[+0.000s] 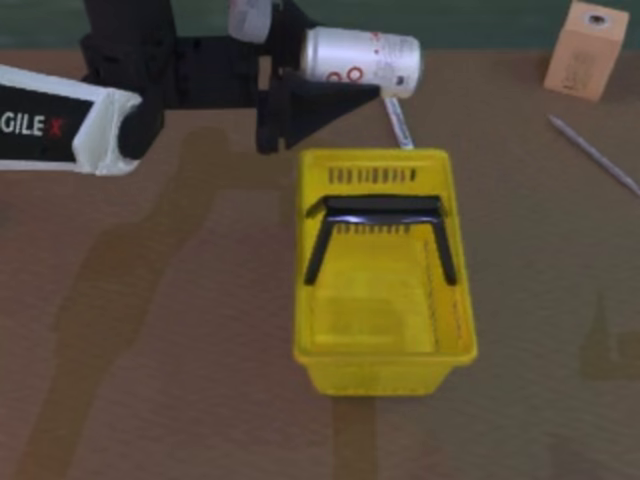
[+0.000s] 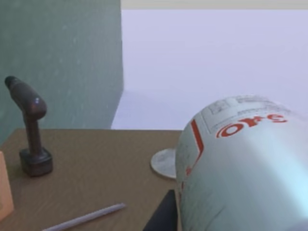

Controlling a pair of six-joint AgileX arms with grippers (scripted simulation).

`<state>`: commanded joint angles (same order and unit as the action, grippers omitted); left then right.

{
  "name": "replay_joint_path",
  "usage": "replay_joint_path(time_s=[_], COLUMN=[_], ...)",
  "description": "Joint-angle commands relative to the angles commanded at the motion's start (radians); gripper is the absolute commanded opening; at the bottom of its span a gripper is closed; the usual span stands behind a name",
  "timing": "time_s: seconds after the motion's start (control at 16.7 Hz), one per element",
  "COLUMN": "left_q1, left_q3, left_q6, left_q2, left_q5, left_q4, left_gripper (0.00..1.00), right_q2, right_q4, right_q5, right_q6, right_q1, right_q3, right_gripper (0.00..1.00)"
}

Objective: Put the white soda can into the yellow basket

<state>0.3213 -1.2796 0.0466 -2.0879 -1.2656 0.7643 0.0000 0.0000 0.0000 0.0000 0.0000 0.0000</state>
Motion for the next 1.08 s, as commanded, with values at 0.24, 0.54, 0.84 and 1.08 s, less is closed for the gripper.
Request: replay_joint_path(time_s=[0.24, 0.54, 0.84, 1.08], left_q1=[-0.002, -0.017, -0.020, -0.020], left_q3=[0.013, 0.055, 0.065, 0.065], left_q6=[-0.001, -0.007, -0.007, -0.007], left_q2=[-0.067, -0.226, -0.255, -0.255], left_q5=[-0.006, -0.005, -0.003, -0.003], left_q4=[0.074, 0.295, 0.327, 0.327], left_gripper=[0.00, 0.00, 0.00, 0.23], right_q2=[0.000, 0.000, 0.000, 0.000], right_q4=[0.000, 0.000, 0.000, 0.000], right_q5=[0.000, 0.000, 0.000, 0.000], right_q6=[0.000, 0.000, 0.000, 0.000], right_q1=[0.000, 0.000, 0.000, 0.000], right_q3=[0.000, 0.000, 0.000, 0.000], right_gripper=[1.00, 1.00, 1.00, 1.00])
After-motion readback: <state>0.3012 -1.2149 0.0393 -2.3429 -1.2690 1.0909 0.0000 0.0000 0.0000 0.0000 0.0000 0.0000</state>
